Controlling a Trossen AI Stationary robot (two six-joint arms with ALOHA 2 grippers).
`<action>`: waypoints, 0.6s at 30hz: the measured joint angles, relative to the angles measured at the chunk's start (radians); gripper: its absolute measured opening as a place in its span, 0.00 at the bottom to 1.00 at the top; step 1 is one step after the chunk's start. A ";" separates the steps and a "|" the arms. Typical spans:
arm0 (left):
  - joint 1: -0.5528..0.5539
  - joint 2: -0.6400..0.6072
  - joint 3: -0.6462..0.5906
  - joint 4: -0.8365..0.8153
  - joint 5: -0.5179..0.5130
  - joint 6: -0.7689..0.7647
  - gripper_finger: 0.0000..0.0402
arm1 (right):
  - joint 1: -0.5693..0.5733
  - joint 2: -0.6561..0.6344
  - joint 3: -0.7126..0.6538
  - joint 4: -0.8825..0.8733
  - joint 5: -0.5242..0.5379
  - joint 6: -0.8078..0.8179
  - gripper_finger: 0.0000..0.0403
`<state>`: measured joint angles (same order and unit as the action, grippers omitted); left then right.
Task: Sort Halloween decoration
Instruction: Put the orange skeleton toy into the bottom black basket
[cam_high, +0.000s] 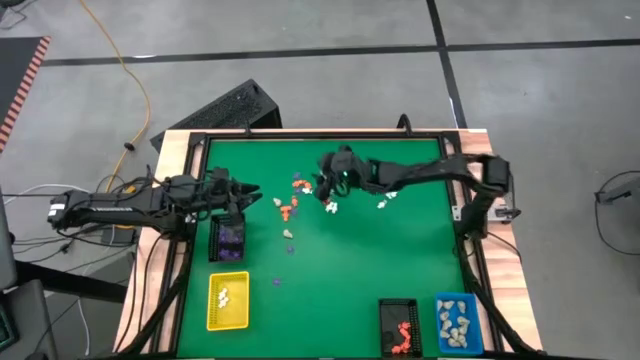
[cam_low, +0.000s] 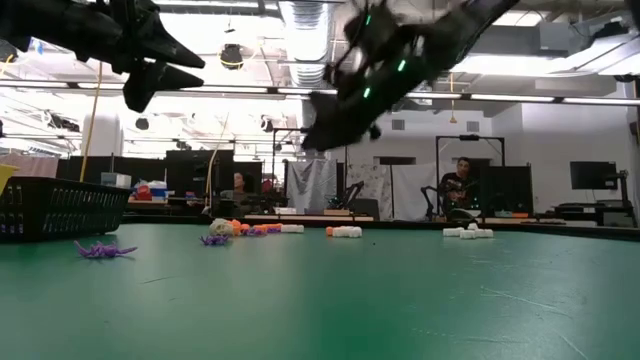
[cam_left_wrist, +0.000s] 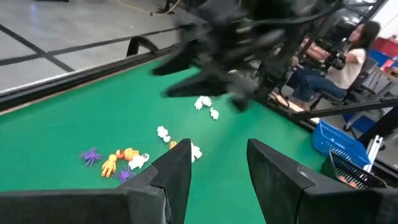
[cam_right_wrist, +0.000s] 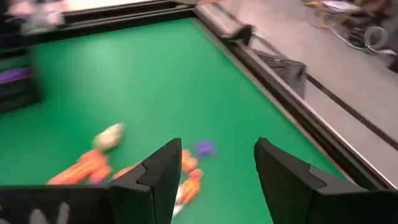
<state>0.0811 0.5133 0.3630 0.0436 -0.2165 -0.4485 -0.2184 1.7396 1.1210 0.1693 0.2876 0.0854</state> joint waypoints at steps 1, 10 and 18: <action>0.000 -0.005 0.000 -0.003 -0.001 0.000 0.36 | -0.019 0.030 0.000 0.041 0.000 0.013 0.54; 0.000 -0.010 0.000 -0.012 -0.031 0.008 0.36 | -0.038 0.268 0.060 0.111 -0.051 0.072 0.54; 0.000 -0.010 0.000 -0.040 -0.034 -0.010 0.36 | -0.023 0.386 0.136 0.113 -0.051 0.068 0.54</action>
<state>0.0807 0.5034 0.3630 0.0032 -0.2508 -0.4584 -0.2412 2.1252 1.2571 0.2825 0.2363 0.1539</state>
